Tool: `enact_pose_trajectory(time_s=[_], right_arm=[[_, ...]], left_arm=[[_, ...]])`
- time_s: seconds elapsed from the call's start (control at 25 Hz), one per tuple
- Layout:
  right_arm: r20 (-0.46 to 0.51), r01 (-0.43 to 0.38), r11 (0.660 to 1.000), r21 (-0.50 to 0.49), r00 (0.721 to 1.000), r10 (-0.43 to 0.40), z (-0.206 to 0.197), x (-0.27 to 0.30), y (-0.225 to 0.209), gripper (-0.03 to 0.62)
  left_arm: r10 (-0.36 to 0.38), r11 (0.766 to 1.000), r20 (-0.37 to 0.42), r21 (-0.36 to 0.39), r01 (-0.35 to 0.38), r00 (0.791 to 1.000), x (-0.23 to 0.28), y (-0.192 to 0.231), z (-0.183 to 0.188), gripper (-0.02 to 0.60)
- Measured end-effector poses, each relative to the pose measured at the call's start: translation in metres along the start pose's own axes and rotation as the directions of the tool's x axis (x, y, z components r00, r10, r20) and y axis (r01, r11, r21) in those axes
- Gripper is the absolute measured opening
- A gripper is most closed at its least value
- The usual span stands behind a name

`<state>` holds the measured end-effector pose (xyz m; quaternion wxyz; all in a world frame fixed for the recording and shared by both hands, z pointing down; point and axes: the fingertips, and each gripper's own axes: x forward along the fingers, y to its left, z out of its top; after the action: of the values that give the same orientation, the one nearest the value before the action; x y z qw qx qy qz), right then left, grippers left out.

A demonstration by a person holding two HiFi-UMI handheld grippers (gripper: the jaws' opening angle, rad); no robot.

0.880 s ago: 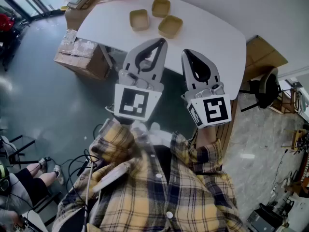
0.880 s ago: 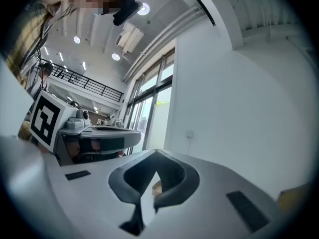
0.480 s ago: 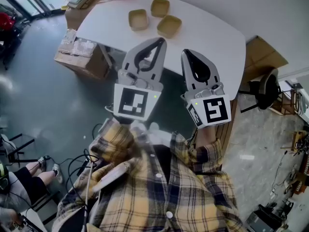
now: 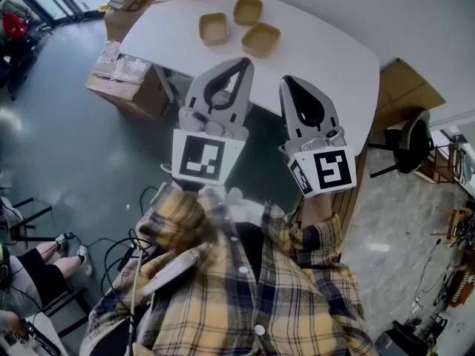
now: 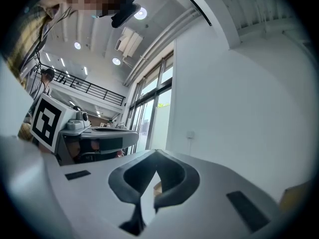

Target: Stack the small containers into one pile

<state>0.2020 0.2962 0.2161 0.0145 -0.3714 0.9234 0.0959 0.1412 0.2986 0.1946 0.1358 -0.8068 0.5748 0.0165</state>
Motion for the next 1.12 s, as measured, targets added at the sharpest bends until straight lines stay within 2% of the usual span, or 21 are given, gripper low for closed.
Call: enact_pose_trajectory(time_s=[0.28, 0.56, 0.8, 1.0, 1.12], right_arm=[[0.019, -0.024, 0.999, 0.021, 1.0, 0.023, -0.005, 0.01, -0.001, 0.015], [0.012, -0.038, 0.999, 0.026, 0.999, 0.037, -0.017, 0.055, -0.012, 0.015], [-0.008, -0.037, 0.999, 0.015, 0.999, 0.037, -0.038, 0.134, -0.031, 0.015], [-0.023, 0.003, 1.0, 0.015, 1.0, -0.003, -0.054, 0.221, -0.071, 0.015], [-0.034, 0.033, 0.999, 0.03, 0.999, -0.031, -0.065, 0.277, -0.092, 0.015]], left_arm=[[0.021, 1.0, -0.016, 0.018, -0.02, 1.0, 0.001, 0.009, -0.009, 0.018], [0.039, 0.999, -0.015, 0.006, -0.039, 0.999, 0.028, 0.046, -0.024, 0.018], [-0.004, 1.0, 0.005, -0.009, 0.004, 1.0, 0.094, 0.099, -0.055, 0.018], [-0.061, 0.998, -0.012, 0.015, 0.061, 0.998, 0.171, 0.156, -0.086, 0.018], [-0.091, 0.996, -0.031, 0.0, 0.091, 0.995, 0.214, 0.199, -0.109, 0.018]])
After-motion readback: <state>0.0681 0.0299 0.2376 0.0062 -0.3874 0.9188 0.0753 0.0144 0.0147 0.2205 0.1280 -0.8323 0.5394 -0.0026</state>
